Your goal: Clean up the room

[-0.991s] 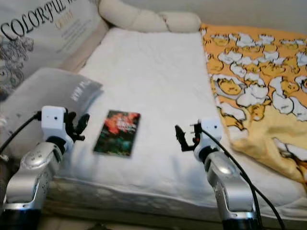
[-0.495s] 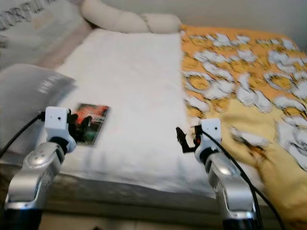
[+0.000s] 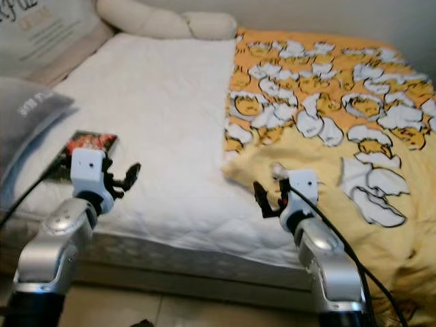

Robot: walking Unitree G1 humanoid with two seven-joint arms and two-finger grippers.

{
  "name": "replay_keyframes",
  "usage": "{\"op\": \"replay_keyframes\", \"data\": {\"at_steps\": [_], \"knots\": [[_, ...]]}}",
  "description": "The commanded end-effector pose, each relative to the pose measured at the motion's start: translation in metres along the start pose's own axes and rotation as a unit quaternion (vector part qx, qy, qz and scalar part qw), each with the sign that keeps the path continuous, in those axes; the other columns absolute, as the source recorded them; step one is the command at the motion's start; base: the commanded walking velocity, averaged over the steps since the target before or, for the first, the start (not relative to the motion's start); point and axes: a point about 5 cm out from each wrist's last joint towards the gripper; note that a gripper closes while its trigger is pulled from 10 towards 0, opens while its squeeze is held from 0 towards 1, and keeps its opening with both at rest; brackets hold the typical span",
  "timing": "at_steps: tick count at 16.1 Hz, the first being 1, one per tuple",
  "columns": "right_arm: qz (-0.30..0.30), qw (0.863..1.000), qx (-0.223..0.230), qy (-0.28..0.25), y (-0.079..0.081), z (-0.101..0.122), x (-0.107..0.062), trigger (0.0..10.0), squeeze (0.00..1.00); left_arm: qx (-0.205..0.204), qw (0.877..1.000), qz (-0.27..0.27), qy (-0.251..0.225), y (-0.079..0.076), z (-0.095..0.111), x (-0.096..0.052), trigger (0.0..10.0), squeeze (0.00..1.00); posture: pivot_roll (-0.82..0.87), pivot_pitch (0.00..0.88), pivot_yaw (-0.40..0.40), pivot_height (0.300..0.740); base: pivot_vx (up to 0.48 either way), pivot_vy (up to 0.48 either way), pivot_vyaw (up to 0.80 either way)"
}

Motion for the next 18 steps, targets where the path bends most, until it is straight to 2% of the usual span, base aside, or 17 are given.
{"op": "replay_keyframes", "data": {"at_steps": [1, 14, 18], "knots": [[-0.002, 1.000, -0.006, -0.013, -0.0007, 0.0063, 0.0001, 10.0, 1.00, 0.006, 1.000, -0.004, -0.007, -0.0021, 0.0046, 0.0010, 10.0, 0.69, 0.00, 0.000, 0.018, 0.740, 0.000, -0.480, 0.51], [-0.003, 1.000, -0.012, -0.008, -0.0021, 0.0056, -0.0004, 10.0, 1.00, 0.007, 1.000, -0.006, -0.009, -0.0045, 0.0056, 0.0029, 10.0, 0.69, -0.01, 0.000, 0.013, 0.740, 0.000, -0.480, 0.54], [-0.013, 1.000, -0.004, -0.007, -0.0052, 0.0042, -0.0005, 10.0, 1.00, 0.008, 1.000, -0.006, -0.010, -0.0052, 0.0053, 0.0023, 10.0, 0.69, -0.01, 0.000, 0.009, 0.740, 0.000, -0.480, 0.00]]}}
Point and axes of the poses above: a point about 5 cm out from each wrist's last joint towards the gripper, its own x axis pointing out of the wrist towards the gripper, its own z axis along the axis of the wrist's last joint, y = z × x, and after that the axes turned 6 degrees about x, right-handed
